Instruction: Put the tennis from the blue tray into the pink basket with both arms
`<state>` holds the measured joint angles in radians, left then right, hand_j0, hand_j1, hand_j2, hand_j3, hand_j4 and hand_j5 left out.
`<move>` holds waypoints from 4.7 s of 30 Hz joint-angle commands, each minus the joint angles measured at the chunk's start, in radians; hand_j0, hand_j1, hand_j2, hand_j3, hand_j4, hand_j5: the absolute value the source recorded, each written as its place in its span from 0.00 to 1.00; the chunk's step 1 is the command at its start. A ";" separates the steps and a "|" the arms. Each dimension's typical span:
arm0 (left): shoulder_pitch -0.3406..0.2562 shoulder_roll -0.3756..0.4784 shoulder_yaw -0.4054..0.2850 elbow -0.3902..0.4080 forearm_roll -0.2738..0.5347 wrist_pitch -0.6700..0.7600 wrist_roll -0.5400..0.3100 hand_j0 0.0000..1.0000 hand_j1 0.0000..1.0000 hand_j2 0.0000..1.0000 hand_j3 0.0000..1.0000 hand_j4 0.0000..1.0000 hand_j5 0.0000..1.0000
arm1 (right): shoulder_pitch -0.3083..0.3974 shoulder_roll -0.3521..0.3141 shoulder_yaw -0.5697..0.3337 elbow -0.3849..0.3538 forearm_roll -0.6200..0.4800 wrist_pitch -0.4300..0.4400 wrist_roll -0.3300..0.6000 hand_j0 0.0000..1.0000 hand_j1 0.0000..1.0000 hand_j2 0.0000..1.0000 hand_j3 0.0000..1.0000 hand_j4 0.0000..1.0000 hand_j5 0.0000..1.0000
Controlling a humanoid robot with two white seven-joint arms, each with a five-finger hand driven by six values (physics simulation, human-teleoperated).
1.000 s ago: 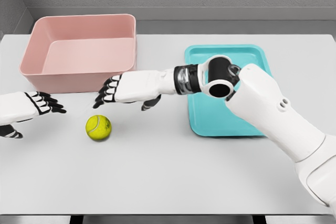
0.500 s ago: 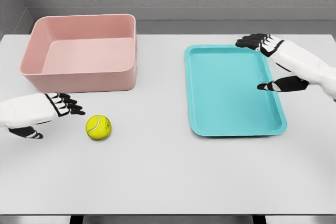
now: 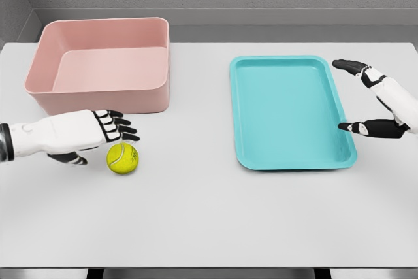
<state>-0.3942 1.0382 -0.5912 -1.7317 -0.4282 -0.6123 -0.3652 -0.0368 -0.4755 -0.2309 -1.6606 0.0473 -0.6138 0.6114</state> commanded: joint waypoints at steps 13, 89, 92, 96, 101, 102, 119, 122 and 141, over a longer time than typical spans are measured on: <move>-0.058 -0.044 -0.102 0.015 -0.010 0.001 0.000 1.00 1.00 1.00 1.00 1.00 1.00 | 0.002 0.006 0.004 -0.001 -0.003 0.003 -0.001 1.00 1.00 1.00 1.00 1.00 1.00; -0.213 -0.049 -0.153 0.046 0.083 0.001 -0.040 0.53 0.53 0.53 0.53 0.53 0.53 | 0.003 0.006 0.002 0.010 -0.003 0.003 -0.001 1.00 1.00 1.00 1.00 1.00 1.00; -0.233 -0.049 -0.153 0.049 0.095 0.001 -0.040 0.53 0.53 0.53 0.53 0.53 0.53 | 0.003 0.006 0.002 0.012 -0.003 0.003 -0.001 1.00 1.00 1.00 1.00 1.00 1.00; -0.261 -0.049 -0.154 0.057 0.100 0.001 -0.040 0.53 0.53 0.53 0.53 0.53 0.53 | 0.003 0.006 0.002 0.012 -0.003 0.003 -0.001 1.00 1.00 1.00 1.00 1.00 1.00; -0.290 -0.050 -0.154 0.066 0.100 0.001 -0.040 0.53 0.53 0.53 0.53 0.53 0.53 | 0.003 0.006 0.002 0.012 -0.004 0.003 -0.001 1.00 1.00 1.00 1.00 1.00 1.00; -0.295 -0.049 -0.156 0.070 0.108 0.001 -0.040 0.53 0.53 0.53 0.53 0.53 0.53 | 0.002 0.006 0.002 0.012 -0.004 0.003 -0.001 1.00 1.00 1.00 1.00 1.00 1.00; -0.413 -0.162 -0.163 0.270 0.095 0.001 -0.040 0.53 0.53 0.53 0.53 0.53 0.53 | 0.003 0.006 0.002 0.010 -0.004 0.003 -0.001 1.00 1.00 1.00 1.00 1.00 1.00; -0.445 -0.184 -0.176 0.316 0.095 0.001 -0.055 0.53 0.53 0.53 0.53 0.53 0.53 | 0.003 0.006 0.002 0.010 -0.004 0.003 -0.001 1.00 1.00 1.00 1.00 1.00 1.00; -0.588 -0.282 -0.191 0.689 0.137 0.001 -0.063 1.00 1.00 1.00 1.00 1.00 1.00 | 0.003 0.006 0.002 0.010 -0.004 0.003 -0.001 1.00 1.00 1.00 1.00 1.00 1.00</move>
<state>-0.9787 0.7413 -0.7856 -1.0477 -0.3144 -0.6132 -0.4288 -0.0337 -0.4687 -0.2286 -1.6492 0.0512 -0.6136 0.6113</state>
